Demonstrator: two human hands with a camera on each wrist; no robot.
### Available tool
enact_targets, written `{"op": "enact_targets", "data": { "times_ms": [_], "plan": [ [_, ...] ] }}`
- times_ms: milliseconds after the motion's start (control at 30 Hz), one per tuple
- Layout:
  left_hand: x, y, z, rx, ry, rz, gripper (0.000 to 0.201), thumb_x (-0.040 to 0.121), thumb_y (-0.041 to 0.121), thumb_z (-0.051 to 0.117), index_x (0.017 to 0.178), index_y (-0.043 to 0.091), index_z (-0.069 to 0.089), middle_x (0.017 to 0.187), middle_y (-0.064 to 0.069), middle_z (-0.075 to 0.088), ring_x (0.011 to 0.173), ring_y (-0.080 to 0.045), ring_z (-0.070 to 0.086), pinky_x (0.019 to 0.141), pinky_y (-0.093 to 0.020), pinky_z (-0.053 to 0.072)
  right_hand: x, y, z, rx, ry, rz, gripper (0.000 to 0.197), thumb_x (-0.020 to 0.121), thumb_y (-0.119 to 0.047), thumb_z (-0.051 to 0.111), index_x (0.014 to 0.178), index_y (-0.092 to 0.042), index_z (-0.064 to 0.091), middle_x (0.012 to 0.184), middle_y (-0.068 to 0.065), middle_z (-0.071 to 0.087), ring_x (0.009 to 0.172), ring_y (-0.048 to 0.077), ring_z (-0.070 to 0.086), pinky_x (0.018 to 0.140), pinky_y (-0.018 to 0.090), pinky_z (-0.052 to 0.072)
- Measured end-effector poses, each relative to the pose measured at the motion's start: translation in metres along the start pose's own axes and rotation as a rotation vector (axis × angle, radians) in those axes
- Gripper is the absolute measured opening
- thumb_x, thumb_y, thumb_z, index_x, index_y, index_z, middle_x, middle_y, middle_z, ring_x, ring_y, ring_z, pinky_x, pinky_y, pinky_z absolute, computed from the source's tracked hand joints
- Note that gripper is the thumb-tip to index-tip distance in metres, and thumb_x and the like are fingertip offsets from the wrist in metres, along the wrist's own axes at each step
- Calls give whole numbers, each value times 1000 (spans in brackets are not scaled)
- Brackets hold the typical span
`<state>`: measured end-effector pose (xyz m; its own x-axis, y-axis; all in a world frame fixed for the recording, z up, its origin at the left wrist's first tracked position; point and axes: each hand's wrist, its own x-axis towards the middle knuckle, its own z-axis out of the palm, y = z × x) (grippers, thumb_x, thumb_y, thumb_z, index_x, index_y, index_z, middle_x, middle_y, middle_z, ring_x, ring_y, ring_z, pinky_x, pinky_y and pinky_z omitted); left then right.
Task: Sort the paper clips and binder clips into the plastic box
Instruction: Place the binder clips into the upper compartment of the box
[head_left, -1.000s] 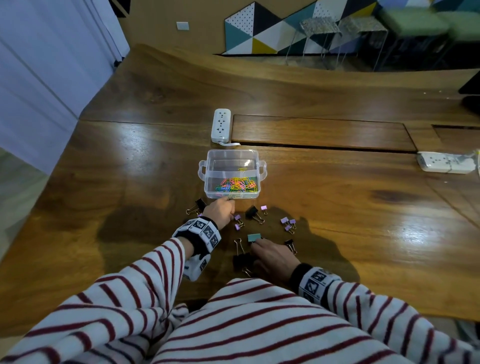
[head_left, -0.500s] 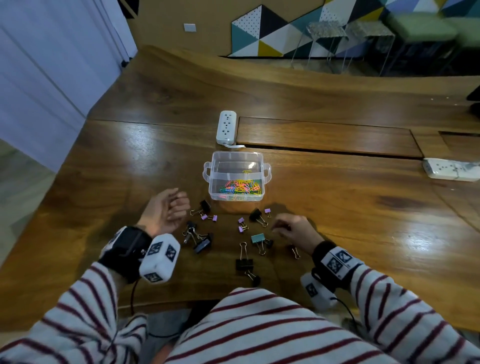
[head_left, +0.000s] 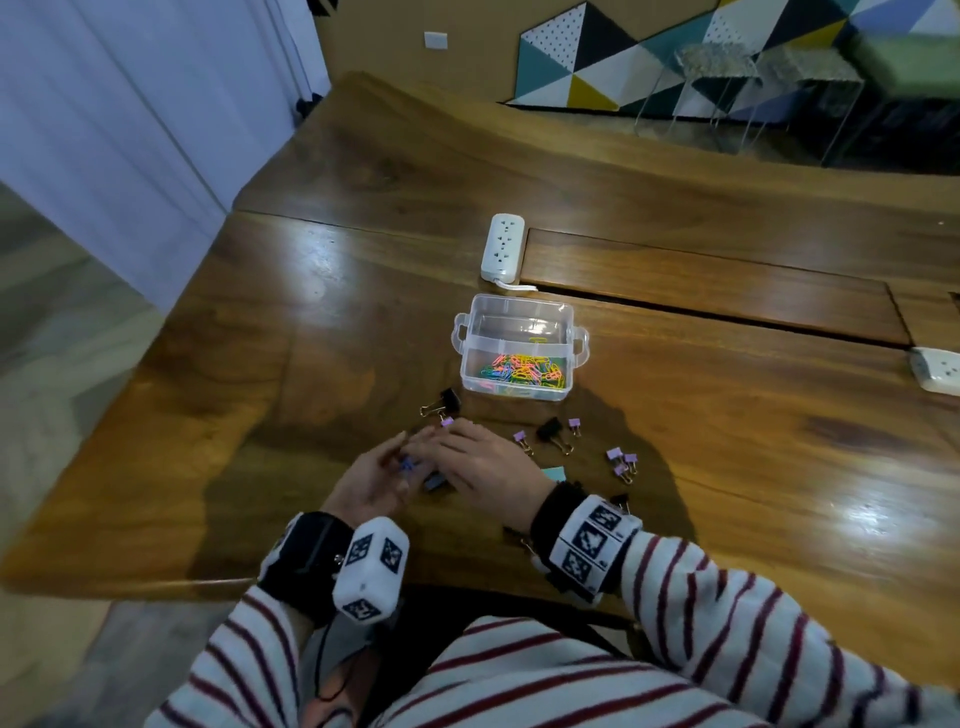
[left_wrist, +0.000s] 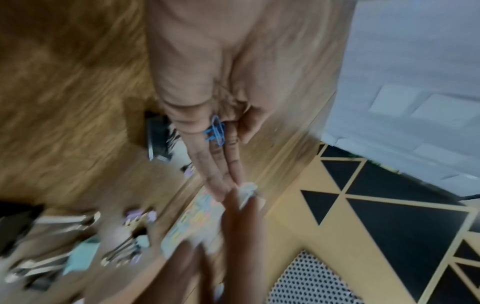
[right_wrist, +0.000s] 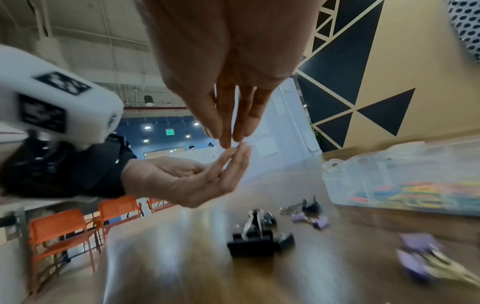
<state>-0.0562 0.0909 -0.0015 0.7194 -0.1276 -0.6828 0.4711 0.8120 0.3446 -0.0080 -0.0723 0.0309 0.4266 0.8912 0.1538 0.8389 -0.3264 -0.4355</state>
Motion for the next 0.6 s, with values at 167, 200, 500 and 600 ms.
{"op": "enact_targets", "data": {
  "times_ms": [167, 200, 500, 600],
  "plan": [
    [-21, 26, -53, -214, 13, 158, 61, 31, 5, 93, 89, 0, 72, 98, -14, 73, 87, -18, 72, 69, -24, 60, -63, 29, 17, -231, -488, 52, 55, 87, -36, 54, 138, -29, 33, 151, 11, 28, 141, 36, 16, 110, 65, 15],
    [-26, 31, -63, -224, 20, 191, 65, 28, 6, 94, 89, 0, 72, 98, -13, 73, 88, -18, 72, 69, -24, 60, -74, 35, 20, -269, -612, 91, 61, 87, -41, 52, 141, -34, 24, 155, 11, 13, 142, 37, 3, 110, 67, 4],
    [-32, 22, -78, -251, 63, 260, 64, 19, 4, 93, 79, -1, 72, 88, -12, 74, 81, -18, 72, 65, -23, 59, -68, 67, 10, -273, -440, 373, 39, 89, -30, 51, 127, -23, 43, 138, 5, 40, 129, 26, 31, 103, 45, 29],
    [-30, 18, -67, -273, 77, 257, 44, 46, 5, 86, 86, -1, 69, 87, -12, 73, 80, -18, 72, 65, -23, 59, -52, 79, 2, -317, -441, 459, 44, 89, -33, 52, 130, -21, 41, 135, 7, 42, 127, 26, 31, 103, 45, 28]
  ]
}}
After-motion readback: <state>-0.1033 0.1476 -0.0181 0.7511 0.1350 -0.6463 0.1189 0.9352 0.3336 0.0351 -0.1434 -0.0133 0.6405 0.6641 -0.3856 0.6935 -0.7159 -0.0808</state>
